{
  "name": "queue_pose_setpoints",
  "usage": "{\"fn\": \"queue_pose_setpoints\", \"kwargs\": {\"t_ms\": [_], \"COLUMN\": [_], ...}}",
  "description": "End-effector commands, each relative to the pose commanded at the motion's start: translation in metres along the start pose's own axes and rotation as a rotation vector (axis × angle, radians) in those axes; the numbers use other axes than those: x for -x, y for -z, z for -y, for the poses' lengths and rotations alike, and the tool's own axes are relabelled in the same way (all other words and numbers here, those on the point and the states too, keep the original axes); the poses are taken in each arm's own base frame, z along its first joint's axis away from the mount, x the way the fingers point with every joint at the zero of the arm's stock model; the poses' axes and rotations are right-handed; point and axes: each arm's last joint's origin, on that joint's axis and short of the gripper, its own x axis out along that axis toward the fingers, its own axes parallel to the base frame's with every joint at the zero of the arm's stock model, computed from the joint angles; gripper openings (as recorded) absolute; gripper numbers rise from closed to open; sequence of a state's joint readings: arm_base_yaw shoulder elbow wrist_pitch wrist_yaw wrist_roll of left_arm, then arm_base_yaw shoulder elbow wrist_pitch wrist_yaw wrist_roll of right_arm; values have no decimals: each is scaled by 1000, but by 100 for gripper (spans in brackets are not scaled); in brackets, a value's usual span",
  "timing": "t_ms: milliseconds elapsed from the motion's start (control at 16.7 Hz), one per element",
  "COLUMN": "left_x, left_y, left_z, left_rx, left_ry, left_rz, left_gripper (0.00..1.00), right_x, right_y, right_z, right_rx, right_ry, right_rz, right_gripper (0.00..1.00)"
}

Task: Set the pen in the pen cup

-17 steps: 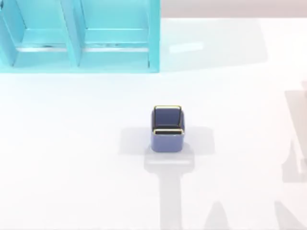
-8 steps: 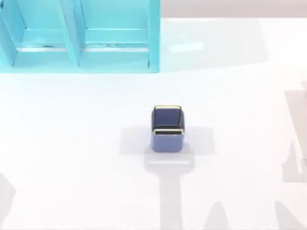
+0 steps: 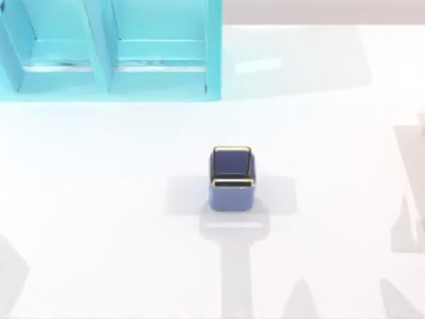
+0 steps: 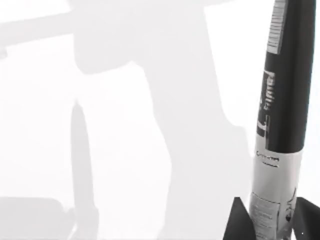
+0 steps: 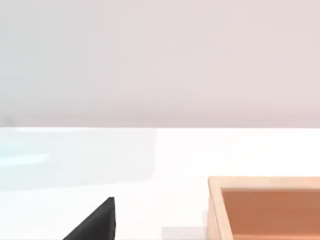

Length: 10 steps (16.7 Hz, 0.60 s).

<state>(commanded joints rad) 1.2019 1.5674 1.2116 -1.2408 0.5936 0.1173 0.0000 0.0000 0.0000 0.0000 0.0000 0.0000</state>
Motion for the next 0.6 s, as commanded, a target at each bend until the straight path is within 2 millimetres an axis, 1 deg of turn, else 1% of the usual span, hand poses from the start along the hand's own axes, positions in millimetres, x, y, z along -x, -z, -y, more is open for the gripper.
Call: {"fn": "queue_pose_setpoints", "kwargs": {"t_ms": [180,300,420,540,600], "left_x": [-10,-26,-50,-82,-101], "left_y": [-6,-12,-18,-19,-16], "left_z": [9,24,48,79,97], "left_rx": [-11,-34,-75,-135,-174], "left_ry": [-50,-123,-222,-338,-399], "left_rz": [-15,-34,-52,-58,-53], "left_gripper": [0,0,0,0,0], "right_x": [0,0,0,0,0], "right_y": [0,0,0,0,0], "right_z": [0,0,0,0,0], "right_rx": [0,0,0,0,0], "right_ry": [0,0,0,0,0], "right_rz": [0,0,0,0,0], "right_gripper": [100,100,100,100,100]}}
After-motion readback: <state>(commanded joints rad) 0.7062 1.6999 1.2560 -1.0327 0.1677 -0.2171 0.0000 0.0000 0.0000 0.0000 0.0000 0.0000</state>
